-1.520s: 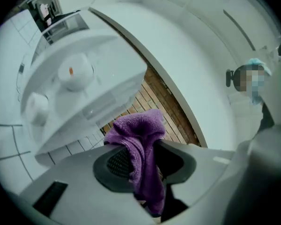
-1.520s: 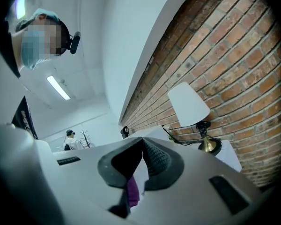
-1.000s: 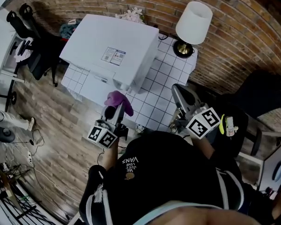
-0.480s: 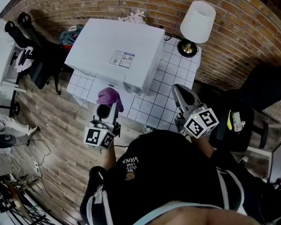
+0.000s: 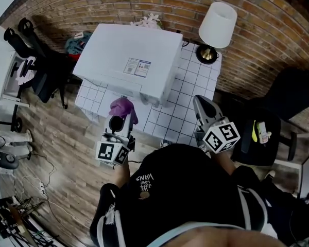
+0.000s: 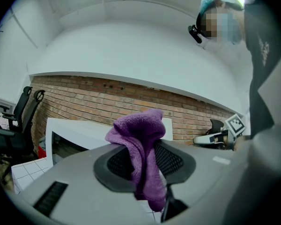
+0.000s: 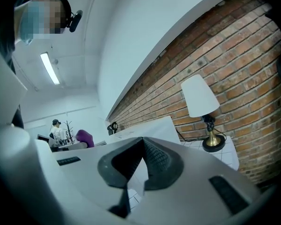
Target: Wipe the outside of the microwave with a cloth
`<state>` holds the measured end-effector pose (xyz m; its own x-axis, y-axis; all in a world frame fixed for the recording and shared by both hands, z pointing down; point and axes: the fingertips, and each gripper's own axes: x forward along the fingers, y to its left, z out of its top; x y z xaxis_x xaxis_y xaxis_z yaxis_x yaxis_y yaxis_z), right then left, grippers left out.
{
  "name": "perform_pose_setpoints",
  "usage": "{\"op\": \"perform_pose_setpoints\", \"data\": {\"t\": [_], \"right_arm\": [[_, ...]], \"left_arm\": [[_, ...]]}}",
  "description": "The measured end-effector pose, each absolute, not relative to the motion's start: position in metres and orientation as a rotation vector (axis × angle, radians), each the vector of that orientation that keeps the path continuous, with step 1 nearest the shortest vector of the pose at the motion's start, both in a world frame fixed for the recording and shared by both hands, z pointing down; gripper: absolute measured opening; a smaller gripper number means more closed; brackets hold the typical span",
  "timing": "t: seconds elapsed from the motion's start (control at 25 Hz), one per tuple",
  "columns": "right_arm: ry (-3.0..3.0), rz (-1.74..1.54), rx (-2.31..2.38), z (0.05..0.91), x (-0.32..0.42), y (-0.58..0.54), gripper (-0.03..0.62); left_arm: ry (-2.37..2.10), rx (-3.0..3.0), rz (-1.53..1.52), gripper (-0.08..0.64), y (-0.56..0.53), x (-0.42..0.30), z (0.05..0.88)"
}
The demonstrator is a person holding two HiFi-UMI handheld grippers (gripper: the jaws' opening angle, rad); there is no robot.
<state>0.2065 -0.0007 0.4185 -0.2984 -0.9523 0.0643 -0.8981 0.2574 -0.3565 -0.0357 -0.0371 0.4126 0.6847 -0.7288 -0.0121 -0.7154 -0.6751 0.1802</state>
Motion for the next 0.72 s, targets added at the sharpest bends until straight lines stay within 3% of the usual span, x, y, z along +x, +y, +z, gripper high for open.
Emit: {"op": "perform_pose_setpoints", "data": {"t": [0.72], "right_arm": [[2.368,-0.486,-1.761,0.4178,0.2055,-0.0003,-0.002]], "left_arm": [[-1.196,2.689,-0.126,0.13,-0.0322,-0.0398,0.4197]]}}
